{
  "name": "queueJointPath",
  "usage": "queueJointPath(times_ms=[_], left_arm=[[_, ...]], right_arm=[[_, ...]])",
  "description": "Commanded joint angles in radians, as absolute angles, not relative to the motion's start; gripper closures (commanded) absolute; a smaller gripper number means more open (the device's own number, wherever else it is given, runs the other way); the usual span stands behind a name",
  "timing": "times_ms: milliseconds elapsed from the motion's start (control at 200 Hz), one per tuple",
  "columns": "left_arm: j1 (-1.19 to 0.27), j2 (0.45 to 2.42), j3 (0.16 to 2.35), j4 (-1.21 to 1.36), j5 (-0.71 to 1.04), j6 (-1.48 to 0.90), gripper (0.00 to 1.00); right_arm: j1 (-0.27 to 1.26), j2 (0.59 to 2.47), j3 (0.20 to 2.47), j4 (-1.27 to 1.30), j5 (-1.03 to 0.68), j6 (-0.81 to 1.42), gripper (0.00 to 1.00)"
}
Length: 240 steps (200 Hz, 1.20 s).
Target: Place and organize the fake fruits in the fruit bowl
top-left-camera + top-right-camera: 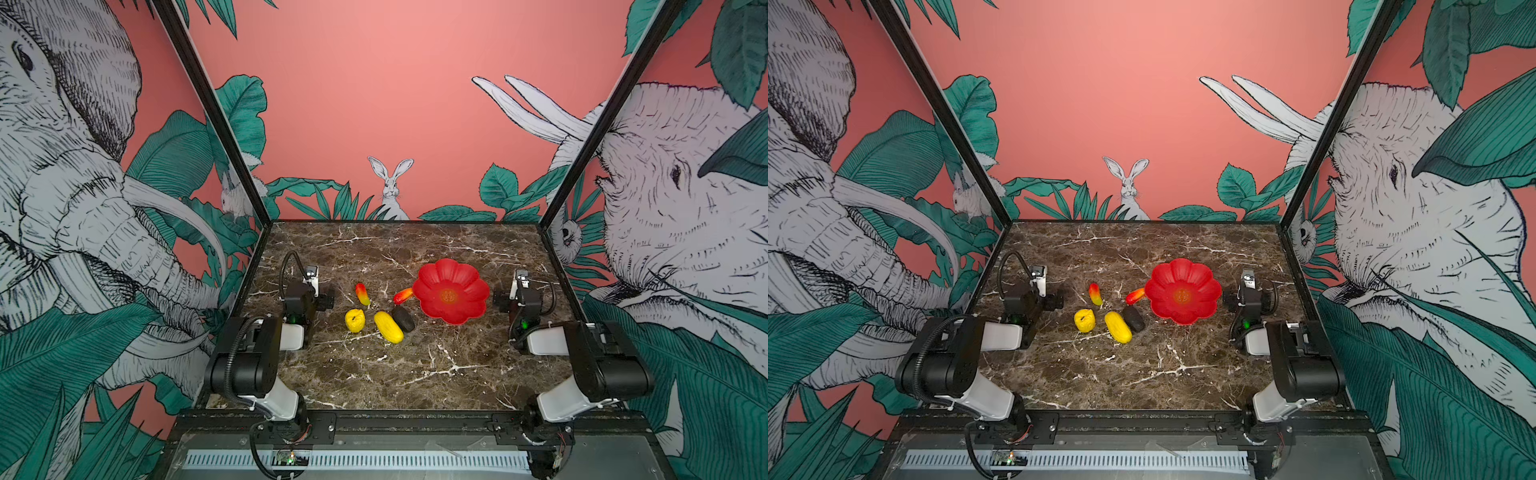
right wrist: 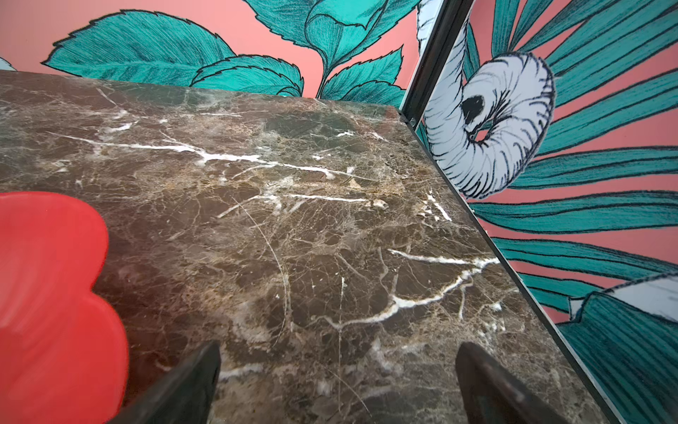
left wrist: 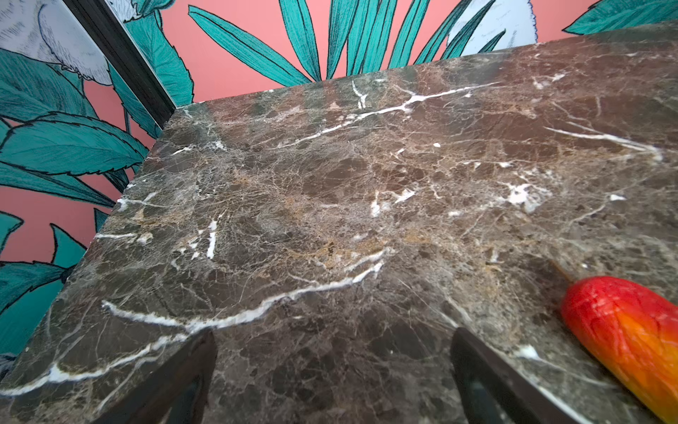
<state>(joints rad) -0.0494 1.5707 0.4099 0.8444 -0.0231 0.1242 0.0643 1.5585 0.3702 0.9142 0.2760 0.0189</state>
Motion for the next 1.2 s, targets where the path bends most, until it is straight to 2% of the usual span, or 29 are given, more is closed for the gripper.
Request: queueJointPath(times_ms=[0,1131,1196], left_arm=[[-0.044,1.552,0.418,0.857,-0.018,0.122,0.00],[-0.043,1.552,0.415,0.864,-0.019,0.121,0.00],[-0.046,1.518,0.420,0.855,-0.086,0.107,0.00]], right_arm=[[0.063,1.551,0.376,0.943,0.278,0.025,0.01],[0.061,1.549,0.375,0.943,0.274,0.026,0.01],[0.062,1.538,0.366,0.955,0.278,0.018,0.01]])
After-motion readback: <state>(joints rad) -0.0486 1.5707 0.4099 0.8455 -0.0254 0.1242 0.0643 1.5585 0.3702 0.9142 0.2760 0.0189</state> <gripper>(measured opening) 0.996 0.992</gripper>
